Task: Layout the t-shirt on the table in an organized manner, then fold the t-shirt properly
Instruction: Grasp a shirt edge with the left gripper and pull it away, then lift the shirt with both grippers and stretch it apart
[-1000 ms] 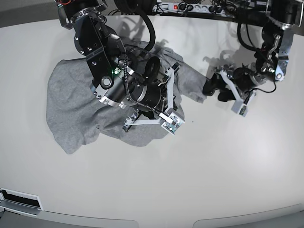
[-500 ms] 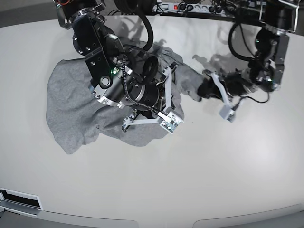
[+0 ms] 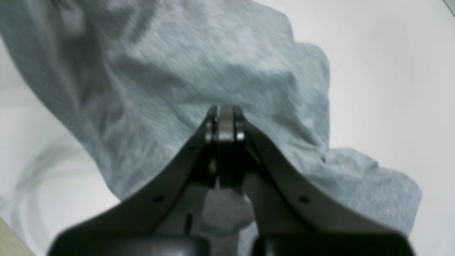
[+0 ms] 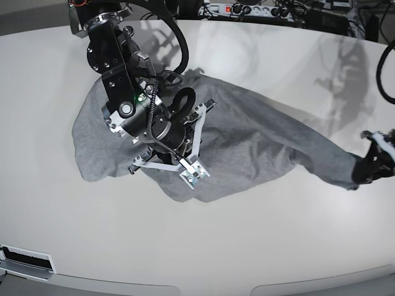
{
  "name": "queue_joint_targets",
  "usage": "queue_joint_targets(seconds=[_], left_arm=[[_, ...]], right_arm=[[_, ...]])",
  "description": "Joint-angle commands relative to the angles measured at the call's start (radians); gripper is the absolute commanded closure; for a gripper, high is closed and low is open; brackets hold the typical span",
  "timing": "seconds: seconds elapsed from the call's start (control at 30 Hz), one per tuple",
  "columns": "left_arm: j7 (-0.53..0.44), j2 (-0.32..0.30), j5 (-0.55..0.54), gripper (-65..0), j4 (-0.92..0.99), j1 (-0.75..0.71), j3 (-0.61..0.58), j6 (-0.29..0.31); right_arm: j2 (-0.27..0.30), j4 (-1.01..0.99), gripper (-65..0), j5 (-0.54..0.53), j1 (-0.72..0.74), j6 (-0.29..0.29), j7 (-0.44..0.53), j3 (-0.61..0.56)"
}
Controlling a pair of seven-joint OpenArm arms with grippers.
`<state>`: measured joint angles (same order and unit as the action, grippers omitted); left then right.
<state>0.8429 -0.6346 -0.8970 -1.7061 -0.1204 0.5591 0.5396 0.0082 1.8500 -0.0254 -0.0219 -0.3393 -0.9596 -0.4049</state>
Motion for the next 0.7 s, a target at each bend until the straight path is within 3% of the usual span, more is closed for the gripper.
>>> queue_joint_targets(seconds=[0.0, 0.13, 0.27, 0.43, 0.53, 0.67], left_arm=[[-0.004, -0.028, -0.038, 0.0, -0.016, -0.005, 0.04, 0.006], [0.024, -0.062, -0.089, 0.0, -0.017, -0.033, 0.151, 0.007], [0.042, -0.105, -0.089, 0.0, -0.017, -0.044, 0.212, 0.007], [0.05, -0.133, -0.088, 0.0, -0.018, -0.09, 0.248, 0.007], [0.056, -0.132, -0.088, 0.0, -0.018, -0.093, 0.249, 0.006], [0.056, -0.127, -0.089, 0.0, -0.018, -0.093, 0.249, 0.006]], right_arm=[[-0.005, 0.015, 0.0, -0.003, -0.004, -0.001, 0.002, 0.0], [-0.005, 0.013, 0.0, 0.0, -0.043, 0.019, -0.05, 0.0], [-0.005, 0.013, -1.0, 0.087, -0.053, 0.113, -0.062, 0.001], [-0.005, 0.013, -24.6, 0.183, -0.061, 0.256, -0.103, 0.069], [-0.005, 0.013, -25.6, 0.103, -0.064, 0.234, -0.107, 0.183], [-0.006, 0.013, -25.8, -0.089, -0.087, 0.141, -0.108, 0.399]])
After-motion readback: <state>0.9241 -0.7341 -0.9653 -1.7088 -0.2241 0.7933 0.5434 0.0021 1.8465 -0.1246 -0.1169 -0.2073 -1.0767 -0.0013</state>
